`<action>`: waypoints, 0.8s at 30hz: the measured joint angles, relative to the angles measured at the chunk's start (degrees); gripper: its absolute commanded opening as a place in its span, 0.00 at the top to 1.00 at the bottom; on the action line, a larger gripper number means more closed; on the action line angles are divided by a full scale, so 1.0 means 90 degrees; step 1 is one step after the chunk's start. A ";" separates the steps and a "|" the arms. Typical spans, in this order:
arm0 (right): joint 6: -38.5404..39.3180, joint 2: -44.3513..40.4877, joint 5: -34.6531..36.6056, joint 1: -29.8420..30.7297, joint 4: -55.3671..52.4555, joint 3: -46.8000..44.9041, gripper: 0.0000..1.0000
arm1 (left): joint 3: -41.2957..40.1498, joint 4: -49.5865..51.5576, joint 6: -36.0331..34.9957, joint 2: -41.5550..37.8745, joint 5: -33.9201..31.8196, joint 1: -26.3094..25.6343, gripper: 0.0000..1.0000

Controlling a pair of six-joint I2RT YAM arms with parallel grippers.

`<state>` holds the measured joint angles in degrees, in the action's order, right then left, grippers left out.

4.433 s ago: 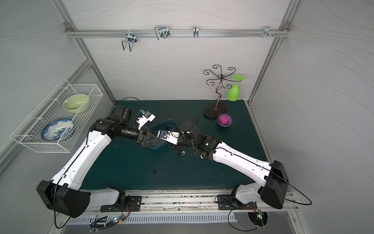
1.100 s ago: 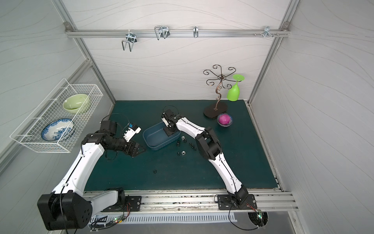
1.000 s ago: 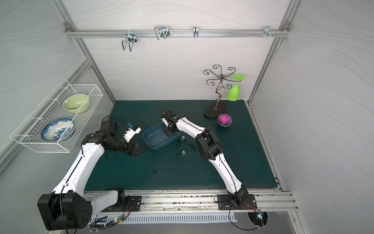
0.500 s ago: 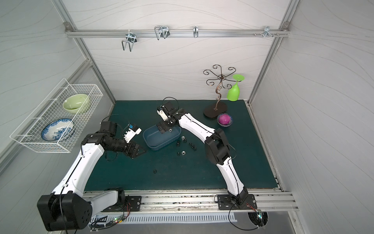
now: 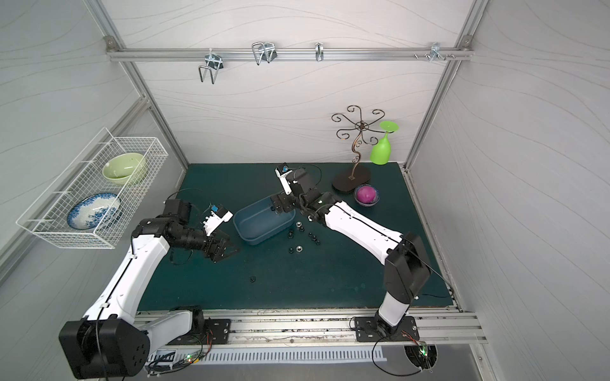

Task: Put the nuts on the desktop into the storage box
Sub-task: Pick up the nut from the center of the board.

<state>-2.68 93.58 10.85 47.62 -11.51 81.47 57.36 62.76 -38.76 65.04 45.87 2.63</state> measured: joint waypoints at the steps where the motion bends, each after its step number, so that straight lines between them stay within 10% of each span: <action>1: 0.0036 -0.0136 0.0005 0.0000 0.0121 -0.0126 0.01 | 0.0000 0.0012 -0.0039 0.0000 -0.0017 -0.0061 0.06; 24: 0.4692 -0.3186 -0.3427 0.0644 -0.0318 -0.2295 0.01 | -0.0015 -0.0087 -0.0245 0.0304 -0.1970 -0.2472 0.08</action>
<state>39.55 64.90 -19.99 53.41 -14.37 60.82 57.23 61.98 -40.97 67.77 28.14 -19.62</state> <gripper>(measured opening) 0.988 0.919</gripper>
